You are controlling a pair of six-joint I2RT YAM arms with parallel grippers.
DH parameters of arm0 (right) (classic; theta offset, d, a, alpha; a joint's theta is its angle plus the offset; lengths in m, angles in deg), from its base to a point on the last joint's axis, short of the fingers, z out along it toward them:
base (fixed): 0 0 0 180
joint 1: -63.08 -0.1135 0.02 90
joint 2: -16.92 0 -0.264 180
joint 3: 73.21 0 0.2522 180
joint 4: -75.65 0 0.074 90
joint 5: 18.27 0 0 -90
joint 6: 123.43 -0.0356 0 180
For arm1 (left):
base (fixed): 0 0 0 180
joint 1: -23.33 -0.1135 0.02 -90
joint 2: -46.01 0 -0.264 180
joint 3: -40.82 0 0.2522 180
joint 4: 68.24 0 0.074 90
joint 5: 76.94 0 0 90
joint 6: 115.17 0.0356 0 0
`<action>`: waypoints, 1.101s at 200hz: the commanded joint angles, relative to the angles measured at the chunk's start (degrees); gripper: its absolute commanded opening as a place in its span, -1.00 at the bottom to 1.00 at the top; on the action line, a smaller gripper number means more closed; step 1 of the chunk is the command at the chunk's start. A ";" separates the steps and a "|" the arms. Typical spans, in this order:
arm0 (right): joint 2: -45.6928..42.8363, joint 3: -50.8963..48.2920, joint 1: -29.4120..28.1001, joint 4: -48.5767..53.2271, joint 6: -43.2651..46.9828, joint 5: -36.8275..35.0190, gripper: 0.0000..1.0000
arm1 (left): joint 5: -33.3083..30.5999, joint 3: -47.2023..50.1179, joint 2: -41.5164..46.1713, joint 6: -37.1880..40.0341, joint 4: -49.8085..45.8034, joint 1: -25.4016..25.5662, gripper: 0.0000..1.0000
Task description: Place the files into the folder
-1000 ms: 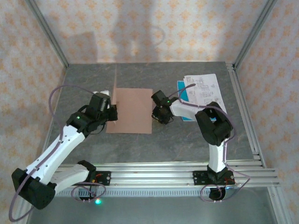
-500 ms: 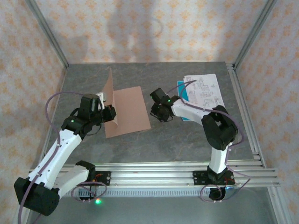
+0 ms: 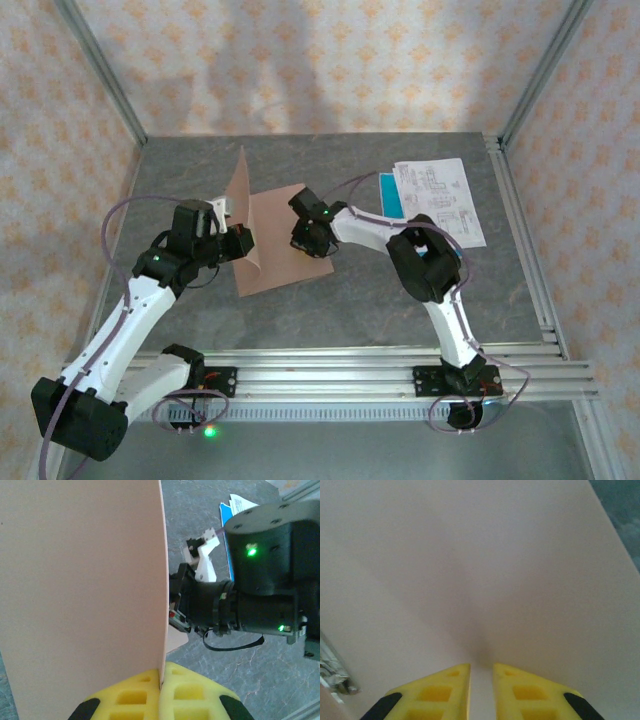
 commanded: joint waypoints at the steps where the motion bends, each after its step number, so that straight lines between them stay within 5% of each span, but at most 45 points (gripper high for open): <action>1: 2.20 -1.01 1.07 6.08 -0.71 -1.73 -0.67 | -0.56 0.54 2.21 -0.39 -1.66 -0.29 -1.00; 43: -4.22 -15.96 7.00 2.32 -1.70 -2.35 -0.71 | -9.28 0.53 7.16 -1.06 -8.53 -0.30 -1.00; 69: -8.19 -21.64 9.01 2.78 -0.89 -4.35 -0.73 | -20.56 1.70 8.99 -4.09 -15.56 -0.39 -0.96; 114: -10.24 -24.63 9.27 2.39 -0.88 -4.37 -0.74 | -38.77 3.27 6.04 -13.09 -26.33 -1.16 0.01; 131: -10.73 -24.73 9.23 2.48 -1.12 -4.46 -0.75 | -37.02 0.02 3.48 -15.67 -28.90 -3.94 0.24; 158: -12.30 -25.00 9.29 1.98 -1.24 -4.24 -0.75 | -36.23 -7.63 3.97 -17.50 -30.30 -4.83 0.34; 200: -16.25 -21.76 8.72 3.41 3.02 -4.76 -0.66 | -24.90 -16.69 -3.33 -17.60 -30.92 -4.67 0.34; 220: -18.75 -19.53 8.57 5.72 6.32 -5.79 -0.49 | -17.59 -14.81 -6.13 -17.96 -24.26 -1.57 0.16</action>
